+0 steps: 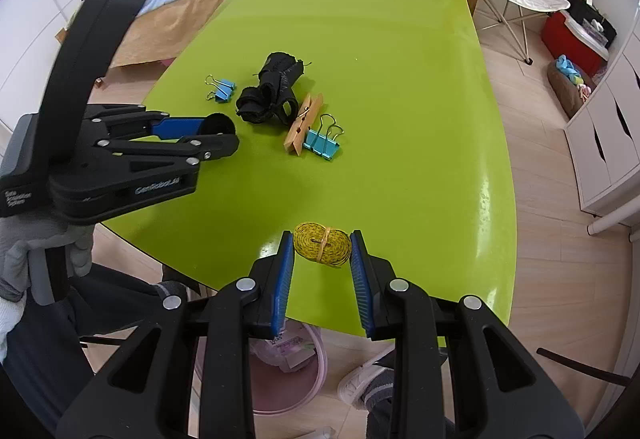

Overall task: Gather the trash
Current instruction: 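Carry the hair tie and tape roll over the wastebasket and release them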

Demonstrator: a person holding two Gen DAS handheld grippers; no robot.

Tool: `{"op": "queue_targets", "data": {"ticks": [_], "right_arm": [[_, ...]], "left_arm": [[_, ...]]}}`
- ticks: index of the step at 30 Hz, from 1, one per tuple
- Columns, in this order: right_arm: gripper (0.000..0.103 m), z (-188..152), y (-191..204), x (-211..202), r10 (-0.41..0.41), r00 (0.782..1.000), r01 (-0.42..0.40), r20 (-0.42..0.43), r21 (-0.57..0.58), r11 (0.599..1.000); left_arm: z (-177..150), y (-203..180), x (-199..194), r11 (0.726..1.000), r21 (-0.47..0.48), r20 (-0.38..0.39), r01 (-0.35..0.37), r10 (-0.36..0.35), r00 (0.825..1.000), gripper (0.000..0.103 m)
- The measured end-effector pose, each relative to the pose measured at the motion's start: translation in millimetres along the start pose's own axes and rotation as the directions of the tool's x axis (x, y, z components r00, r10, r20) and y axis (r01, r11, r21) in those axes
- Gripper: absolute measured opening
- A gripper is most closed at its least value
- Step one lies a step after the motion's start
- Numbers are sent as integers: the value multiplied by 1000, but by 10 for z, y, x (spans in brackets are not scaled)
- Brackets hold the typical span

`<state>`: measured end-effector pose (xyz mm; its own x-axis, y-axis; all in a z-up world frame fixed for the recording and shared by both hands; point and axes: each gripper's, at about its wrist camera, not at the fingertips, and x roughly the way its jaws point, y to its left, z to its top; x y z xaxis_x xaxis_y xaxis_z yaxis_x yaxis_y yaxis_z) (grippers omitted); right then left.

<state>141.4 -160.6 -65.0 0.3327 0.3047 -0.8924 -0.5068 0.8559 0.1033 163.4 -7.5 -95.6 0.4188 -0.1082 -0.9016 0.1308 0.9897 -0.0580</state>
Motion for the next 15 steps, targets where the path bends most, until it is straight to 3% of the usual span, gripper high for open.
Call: {"op": "queue_targets", "data": {"ticks": [15], "right_arm": [[28, -126, 158, -342, 13, 997, -11, 75, -35, 999]], "left_arm": [[-400, -89, -656, 999, 24, 94, 45, -47, 994, 31]]}}
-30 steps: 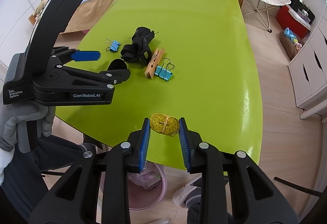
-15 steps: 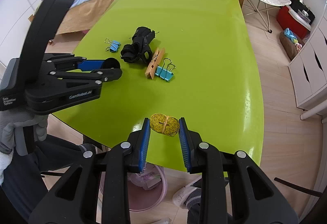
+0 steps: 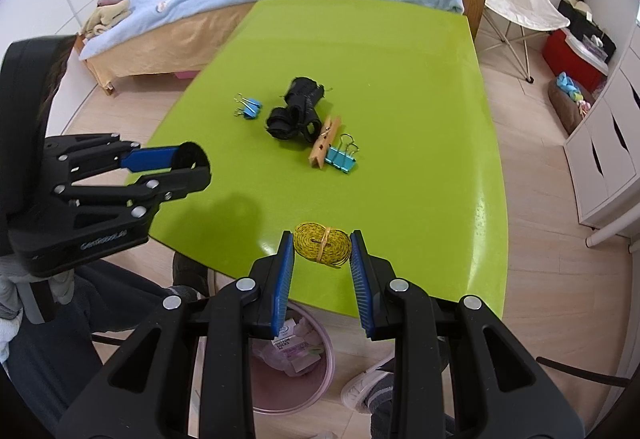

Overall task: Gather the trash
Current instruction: 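Carry the hair tie and tape roll over the wastebasket and release them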

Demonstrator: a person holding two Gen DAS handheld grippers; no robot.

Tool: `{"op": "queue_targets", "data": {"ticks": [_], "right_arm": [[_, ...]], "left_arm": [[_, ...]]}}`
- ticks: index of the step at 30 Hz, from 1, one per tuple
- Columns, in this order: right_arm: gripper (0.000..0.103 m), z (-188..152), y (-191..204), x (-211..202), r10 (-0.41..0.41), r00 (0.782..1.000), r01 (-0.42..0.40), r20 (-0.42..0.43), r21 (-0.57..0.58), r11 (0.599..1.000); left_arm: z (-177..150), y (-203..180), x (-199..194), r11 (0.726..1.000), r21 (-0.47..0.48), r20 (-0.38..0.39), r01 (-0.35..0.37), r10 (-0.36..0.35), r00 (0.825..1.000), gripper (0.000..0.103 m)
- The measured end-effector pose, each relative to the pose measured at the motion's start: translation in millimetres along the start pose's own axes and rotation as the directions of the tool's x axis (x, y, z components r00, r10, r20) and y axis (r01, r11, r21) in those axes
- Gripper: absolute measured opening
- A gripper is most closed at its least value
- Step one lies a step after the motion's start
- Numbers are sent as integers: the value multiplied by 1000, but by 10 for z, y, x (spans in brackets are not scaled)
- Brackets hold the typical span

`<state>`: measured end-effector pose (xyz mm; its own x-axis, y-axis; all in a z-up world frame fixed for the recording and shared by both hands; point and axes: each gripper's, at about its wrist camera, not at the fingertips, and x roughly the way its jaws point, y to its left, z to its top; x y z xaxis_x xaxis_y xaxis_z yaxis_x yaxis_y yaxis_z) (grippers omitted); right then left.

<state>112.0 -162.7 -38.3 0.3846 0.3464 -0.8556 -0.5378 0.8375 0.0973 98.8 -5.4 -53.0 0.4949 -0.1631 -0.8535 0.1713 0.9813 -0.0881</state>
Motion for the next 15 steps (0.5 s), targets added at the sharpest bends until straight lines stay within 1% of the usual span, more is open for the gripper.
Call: {"op": "queue_targets", "data": {"ticks": [9, 15], "right_arm": [[28, -205, 142, -326, 8, 999, -6, 46, -38, 999], [28, -460, 297, -499, 54, 997, -51, 52, -60, 997]], "left_arm": [[-276, -154, -438, 999, 35, 62, 19, -21, 998, 31], [-504, -284, -635, 998, 69, 89, 11, -17, 996, 31]]}}
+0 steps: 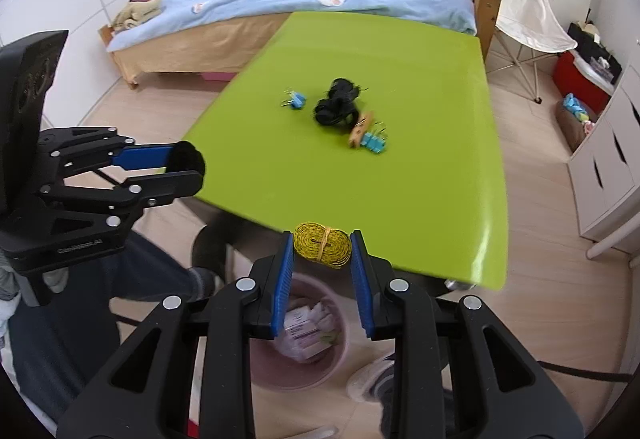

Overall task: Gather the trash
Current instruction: 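Carry the hair tie and tape roll over the wastebasket and release them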

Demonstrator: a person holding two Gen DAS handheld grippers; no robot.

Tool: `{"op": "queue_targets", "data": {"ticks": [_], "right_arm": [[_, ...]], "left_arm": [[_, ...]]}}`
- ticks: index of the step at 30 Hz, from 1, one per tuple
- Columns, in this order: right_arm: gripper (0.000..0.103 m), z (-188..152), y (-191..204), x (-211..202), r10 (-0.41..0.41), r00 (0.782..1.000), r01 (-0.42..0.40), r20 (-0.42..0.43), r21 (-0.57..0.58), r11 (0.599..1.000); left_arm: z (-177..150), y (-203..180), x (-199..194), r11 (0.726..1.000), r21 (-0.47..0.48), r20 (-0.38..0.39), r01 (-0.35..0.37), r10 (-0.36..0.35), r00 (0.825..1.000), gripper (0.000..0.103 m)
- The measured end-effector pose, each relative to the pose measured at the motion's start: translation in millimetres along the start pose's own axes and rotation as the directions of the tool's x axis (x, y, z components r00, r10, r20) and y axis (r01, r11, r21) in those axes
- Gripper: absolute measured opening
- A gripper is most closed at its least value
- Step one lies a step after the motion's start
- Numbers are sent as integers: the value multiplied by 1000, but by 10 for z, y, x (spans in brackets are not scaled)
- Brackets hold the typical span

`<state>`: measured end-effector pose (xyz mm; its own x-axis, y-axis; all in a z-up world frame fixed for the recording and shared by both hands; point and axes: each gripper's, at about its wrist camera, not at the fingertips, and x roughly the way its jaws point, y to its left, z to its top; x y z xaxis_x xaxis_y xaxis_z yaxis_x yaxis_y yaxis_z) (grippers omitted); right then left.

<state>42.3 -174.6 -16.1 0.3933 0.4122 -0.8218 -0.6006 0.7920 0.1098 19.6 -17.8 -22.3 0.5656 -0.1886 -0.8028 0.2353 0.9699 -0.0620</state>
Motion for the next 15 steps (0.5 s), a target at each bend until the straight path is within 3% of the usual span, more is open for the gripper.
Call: {"op": "queue_targets", "data": {"ticks": [15], "right_arm": [[28, -441, 287, -130, 54, 998, -55, -31, -35, 998]], "left_arm": [[-410, -101, -303, 999, -10, 22, 30, -30, 999, 31]]}}
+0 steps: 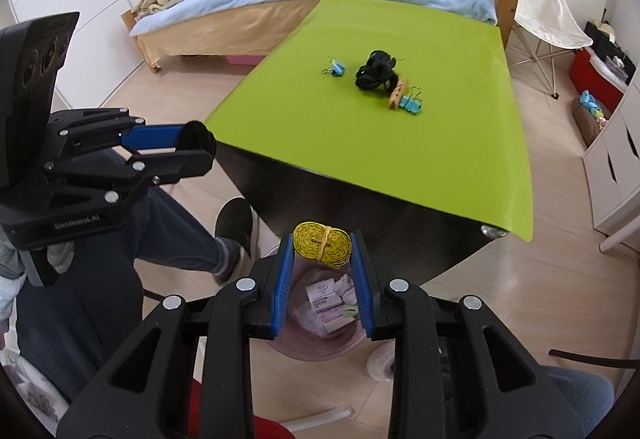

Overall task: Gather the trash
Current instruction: 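Carry the hair tie and tape roll over the wastebasket and release them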

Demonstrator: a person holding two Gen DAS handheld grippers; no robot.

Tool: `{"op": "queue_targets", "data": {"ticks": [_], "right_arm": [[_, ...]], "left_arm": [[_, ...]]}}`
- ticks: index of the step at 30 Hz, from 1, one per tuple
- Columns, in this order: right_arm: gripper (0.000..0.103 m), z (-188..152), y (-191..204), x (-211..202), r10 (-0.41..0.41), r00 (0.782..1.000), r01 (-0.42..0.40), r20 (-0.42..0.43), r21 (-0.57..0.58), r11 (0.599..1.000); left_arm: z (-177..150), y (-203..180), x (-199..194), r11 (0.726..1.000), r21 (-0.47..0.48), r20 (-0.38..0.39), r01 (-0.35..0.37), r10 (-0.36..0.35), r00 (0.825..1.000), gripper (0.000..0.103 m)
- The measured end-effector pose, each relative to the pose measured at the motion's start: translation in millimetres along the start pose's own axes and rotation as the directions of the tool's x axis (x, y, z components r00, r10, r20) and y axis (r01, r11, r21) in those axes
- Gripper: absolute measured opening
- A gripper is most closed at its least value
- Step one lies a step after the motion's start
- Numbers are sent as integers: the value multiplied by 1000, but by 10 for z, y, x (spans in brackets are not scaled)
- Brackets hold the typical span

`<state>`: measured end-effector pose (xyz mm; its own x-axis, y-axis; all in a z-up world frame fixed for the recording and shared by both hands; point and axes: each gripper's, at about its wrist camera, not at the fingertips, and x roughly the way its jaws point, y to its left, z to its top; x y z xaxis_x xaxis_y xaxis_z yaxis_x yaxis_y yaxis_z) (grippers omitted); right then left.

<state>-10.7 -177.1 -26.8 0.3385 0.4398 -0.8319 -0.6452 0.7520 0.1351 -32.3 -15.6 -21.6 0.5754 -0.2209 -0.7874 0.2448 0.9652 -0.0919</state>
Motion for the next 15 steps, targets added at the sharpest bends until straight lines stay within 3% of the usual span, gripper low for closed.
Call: {"op": "queue_targets", "data": {"ticks": [6, 7, 8, 10, 13, 15], "right_arm": [[29, -37, 4, 47, 32, 999, -31, -18, 7, 999], [33, -33, -9, 41, 38, 999, -38, -16, 15, 999], [49, -33, -16, 29, 38, 999, -38, -11, 18, 999], [68, -25, -40, -5, 35, 999, -35, 4, 27, 999], [84, -17, -72, -56, 31, 999, -31, 16, 41, 999], [88, -15, -94, -95, 29, 999, -31, 25, 52, 998]], "left_arm": [[-16, -16, -84, 1000, 4, 8, 14, -14, 1000, 31], [-17, -16, -93, 1000, 3, 9, 17, -17, 1000, 31], [-6, -17, -100, 1000, 5, 10, 18, -18, 1000, 31], [5, -26, -107, 1000, 7, 10, 28, -28, 1000, 31], [9, -67, -106, 999, 18, 8, 39, -39, 999, 31], [3, -93, -100, 999, 20, 5, 49, -49, 999, 31]]}}
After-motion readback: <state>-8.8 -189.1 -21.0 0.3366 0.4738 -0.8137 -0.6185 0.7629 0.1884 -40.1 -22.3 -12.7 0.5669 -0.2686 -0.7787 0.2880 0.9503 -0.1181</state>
